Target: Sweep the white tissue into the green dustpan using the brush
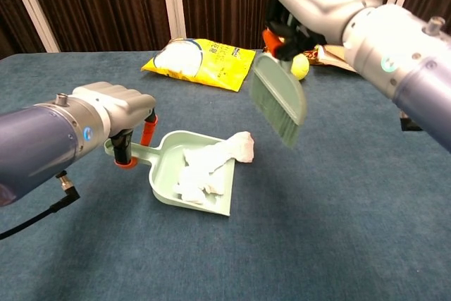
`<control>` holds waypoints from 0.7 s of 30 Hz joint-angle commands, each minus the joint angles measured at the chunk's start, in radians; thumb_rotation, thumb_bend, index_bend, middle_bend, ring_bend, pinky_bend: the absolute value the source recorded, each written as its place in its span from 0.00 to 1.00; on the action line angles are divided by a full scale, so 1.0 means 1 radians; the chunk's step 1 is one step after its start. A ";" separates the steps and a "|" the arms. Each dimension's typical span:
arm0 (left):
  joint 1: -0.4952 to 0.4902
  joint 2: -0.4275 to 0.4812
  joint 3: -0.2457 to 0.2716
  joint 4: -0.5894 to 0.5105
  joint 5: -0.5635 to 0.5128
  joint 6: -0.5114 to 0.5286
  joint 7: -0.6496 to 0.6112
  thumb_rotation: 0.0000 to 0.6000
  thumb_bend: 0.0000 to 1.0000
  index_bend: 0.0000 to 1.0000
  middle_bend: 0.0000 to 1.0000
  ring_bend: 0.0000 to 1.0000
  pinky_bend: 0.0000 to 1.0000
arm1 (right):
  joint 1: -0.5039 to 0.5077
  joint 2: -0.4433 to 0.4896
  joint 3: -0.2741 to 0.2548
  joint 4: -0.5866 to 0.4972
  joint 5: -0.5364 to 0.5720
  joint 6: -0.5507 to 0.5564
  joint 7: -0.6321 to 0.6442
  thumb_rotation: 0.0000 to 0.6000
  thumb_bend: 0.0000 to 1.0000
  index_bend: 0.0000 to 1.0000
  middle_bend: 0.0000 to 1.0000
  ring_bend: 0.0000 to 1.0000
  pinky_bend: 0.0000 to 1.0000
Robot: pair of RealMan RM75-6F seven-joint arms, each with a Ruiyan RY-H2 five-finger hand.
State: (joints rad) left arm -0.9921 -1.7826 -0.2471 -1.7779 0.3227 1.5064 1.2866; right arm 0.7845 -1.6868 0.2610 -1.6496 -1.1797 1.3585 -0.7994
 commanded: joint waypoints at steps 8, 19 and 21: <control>-0.001 0.001 -0.005 -0.011 -0.005 0.001 0.000 1.00 0.61 0.69 1.00 0.99 0.94 | -0.043 -0.019 -0.066 0.072 -0.011 -0.035 0.055 1.00 0.57 1.00 0.98 0.98 0.96; -0.002 0.000 0.000 -0.008 -0.005 -0.005 0.000 1.00 0.61 0.69 1.00 0.99 0.94 | -0.049 -0.043 -0.073 0.038 -0.059 -0.042 0.102 1.00 0.57 1.00 0.98 0.98 0.96; -0.002 0.000 -0.001 -0.008 -0.003 -0.006 -0.002 1.00 0.61 0.69 1.00 0.99 0.94 | -0.046 -0.039 -0.069 0.012 -0.078 -0.043 0.115 1.00 0.57 1.00 0.98 0.98 0.96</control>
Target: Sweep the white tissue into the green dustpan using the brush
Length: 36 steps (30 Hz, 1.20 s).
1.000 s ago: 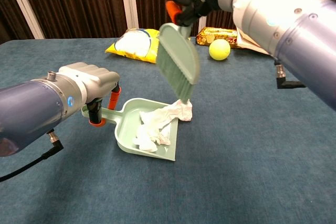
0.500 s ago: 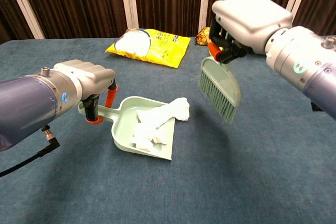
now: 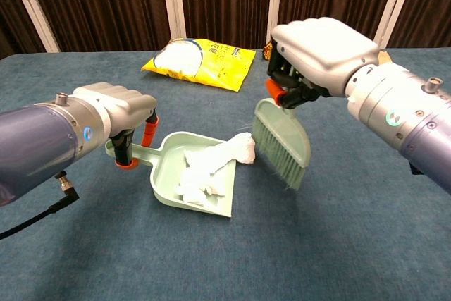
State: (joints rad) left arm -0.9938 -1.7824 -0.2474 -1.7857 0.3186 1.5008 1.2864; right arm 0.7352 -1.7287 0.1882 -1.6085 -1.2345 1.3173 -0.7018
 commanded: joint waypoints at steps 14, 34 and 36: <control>0.001 0.002 0.002 0.009 0.002 -0.004 -0.005 1.00 0.61 0.69 1.00 0.99 0.94 | 0.016 0.087 -0.012 -0.127 -0.131 -0.063 0.109 1.00 0.57 1.00 0.98 0.98 0.96; -0.008 -0.034 0.000 0.036 0.013 -0.005 -0.006 1.00 0.61 0.68 1.00 0.99 0.94 | 0.016 0.206 0.001 -0.162 -0.266 -0.071 0.205 1.00 0.57 1.00 0.98 0.98 0.96; -0.009 -0.036 -0.004 0.037 0.016 -0.006 -0.009 1.00 0.61 0.68 1.00 0.99 0.94 | 0.014 0.209 0.009 -0.166 -0.268 -0.065 0.211 1.00 0.57 1.00 0.98 0.98 0.96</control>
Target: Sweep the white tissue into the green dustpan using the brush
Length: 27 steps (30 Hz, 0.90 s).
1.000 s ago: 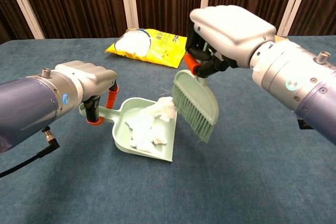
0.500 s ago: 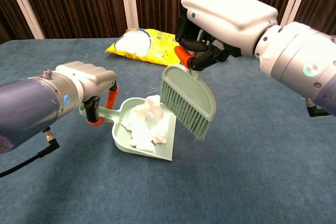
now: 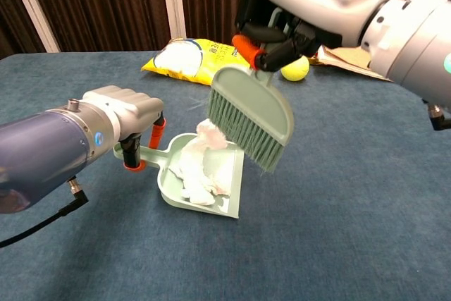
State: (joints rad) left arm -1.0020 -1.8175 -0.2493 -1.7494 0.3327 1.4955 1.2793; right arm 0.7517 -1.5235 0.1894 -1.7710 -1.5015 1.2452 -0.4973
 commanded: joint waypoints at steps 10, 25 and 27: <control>-0.007 -0.013 -0.003 -0.002 0.013 0.003 0.004 1.00 0.61 0.68 1.00 0.99 0.94 | -0.001 0.032 0.011 -0.005 0.008 -0.022 -0.022 1.00 0.57 1.00 0.98 0.98 0.96; 0.000 0.000 -0.009 -0.011 0.025 0.012 -0.002 1.00 0.00 0.15 0.99 0.98 0.94 | -0.028 0.022 0.026 0.062 0.070 -0.011 -0.031 1.00 0.57 1.00 0.98 0.98 0.96; 0.003 0.012 -0.010 -0.024 0.032 0.012 -0.006 1.00 0.00 0.12 0.99 0.98 0.94 | -0.029 0.021 0.029 0.067 0.073 -0.010 -0.032 1.00 0.57 1.00 0.98 0.98 0.96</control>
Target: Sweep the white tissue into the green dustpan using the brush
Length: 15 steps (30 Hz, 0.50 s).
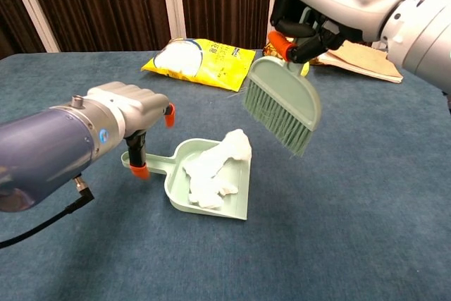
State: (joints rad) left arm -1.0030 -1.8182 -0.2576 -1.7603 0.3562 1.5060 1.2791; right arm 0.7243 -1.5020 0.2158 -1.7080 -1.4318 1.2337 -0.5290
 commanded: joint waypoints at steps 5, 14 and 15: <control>0.023 0.071 -0.008 -0.092 0.037 0.004 -0.036 1.00 0.00 0.12 0.99 0.98 0.94 | -0.010 0.008 0.002 0.030 0.016 0.001 -0.010 1.00 0.57 1.00 0.98 0.98 0.96; 0.106 0.244 0.038 -0.284 0.155 0.002 -0.158 1.00 0.00 0.14 0.99 0.98 0.94 | -0.060 0.054 -0.022 0.123 0.077 0.003 -0.051 1.00 0.57 1.00 0.98 0.98 0.96; 0.114 0.261 0.044 -0.298 0.167 -0.003 -0.172 1.00 0.00 0.14 0.99 0.98 0.94 | -0.065 0.058 -0.023 0.126 0.081 0.004 -0.048 1.00 0.57 1.00 0.98 0.98 0.96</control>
State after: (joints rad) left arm -0.9192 -1.6047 -0.2342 -2.0134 0.4854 1.5093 1.1480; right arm 0.6686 -1.4522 0.1984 -1.5893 -1.3590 1.2371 -0.5752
